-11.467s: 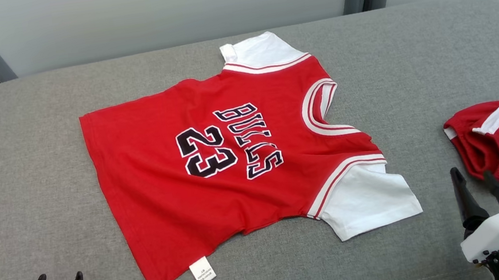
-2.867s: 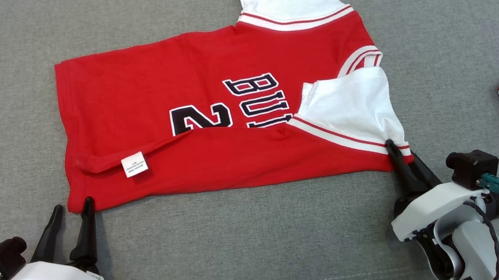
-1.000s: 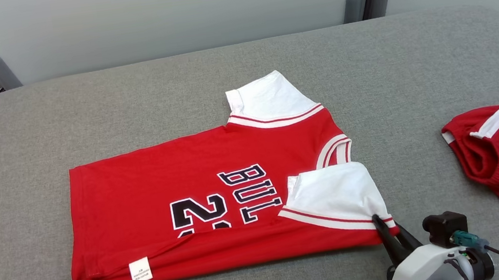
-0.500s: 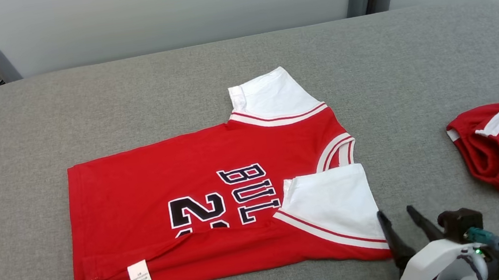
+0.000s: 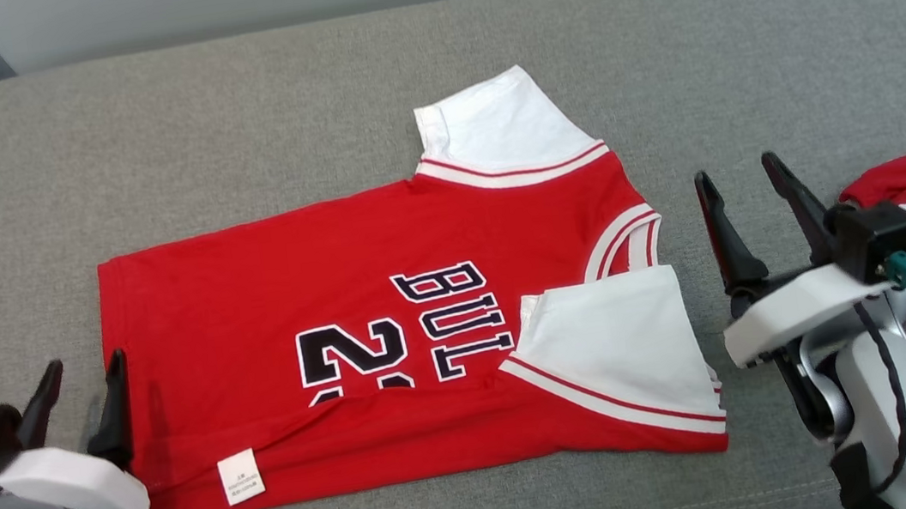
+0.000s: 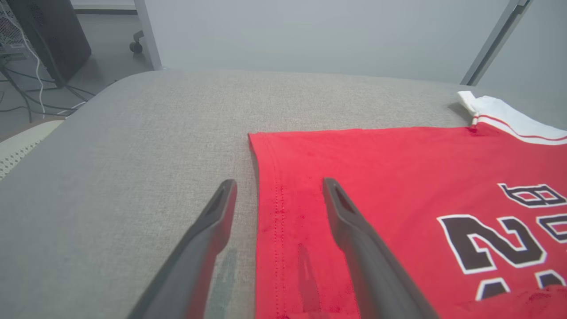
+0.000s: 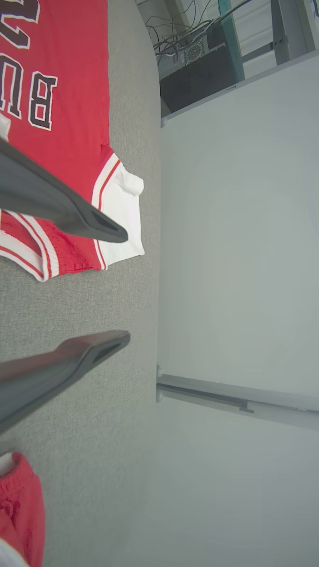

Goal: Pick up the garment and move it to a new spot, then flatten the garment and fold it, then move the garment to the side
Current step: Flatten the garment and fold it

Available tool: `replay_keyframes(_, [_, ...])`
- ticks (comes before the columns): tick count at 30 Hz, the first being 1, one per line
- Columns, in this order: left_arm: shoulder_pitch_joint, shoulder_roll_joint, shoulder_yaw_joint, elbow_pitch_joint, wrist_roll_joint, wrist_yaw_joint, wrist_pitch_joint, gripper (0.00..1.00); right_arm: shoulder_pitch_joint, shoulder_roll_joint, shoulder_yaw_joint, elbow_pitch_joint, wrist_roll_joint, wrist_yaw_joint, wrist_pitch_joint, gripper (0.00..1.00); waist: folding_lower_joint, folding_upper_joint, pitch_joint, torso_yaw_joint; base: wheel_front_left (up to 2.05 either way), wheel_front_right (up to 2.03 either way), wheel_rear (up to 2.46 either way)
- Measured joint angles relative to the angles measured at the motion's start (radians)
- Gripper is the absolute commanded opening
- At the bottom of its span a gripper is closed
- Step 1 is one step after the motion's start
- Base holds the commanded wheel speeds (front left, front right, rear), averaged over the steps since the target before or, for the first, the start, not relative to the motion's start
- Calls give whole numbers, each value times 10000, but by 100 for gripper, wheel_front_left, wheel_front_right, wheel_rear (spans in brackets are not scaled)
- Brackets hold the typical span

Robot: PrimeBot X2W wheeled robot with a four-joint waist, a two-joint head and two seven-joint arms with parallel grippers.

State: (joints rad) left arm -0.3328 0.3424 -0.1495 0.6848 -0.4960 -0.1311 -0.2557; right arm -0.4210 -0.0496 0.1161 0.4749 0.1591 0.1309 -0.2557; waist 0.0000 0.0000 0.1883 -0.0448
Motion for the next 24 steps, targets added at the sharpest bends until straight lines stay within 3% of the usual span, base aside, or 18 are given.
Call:
replay_keyframes(7, [-1244,1012,-1016,-278,-926,0,-2,100,-1093,-40,602,-384,-86,0,-2,100,0,0,977,-117,0,0,0])
replay_keyframes(15, [-2317,2299,-2537,-255,-3022,0,-2,100,-1416,-67,1482,-1041,389,0,-2,100,0,0,2234,-507,0,0,0])
replay_keyframes(24, [-2939,3243,-3662,-261,-4472,0,-2,100,-1659,-82,1450,-1248,349,0,-2,100,0,0,2982,-921,0,0,0])
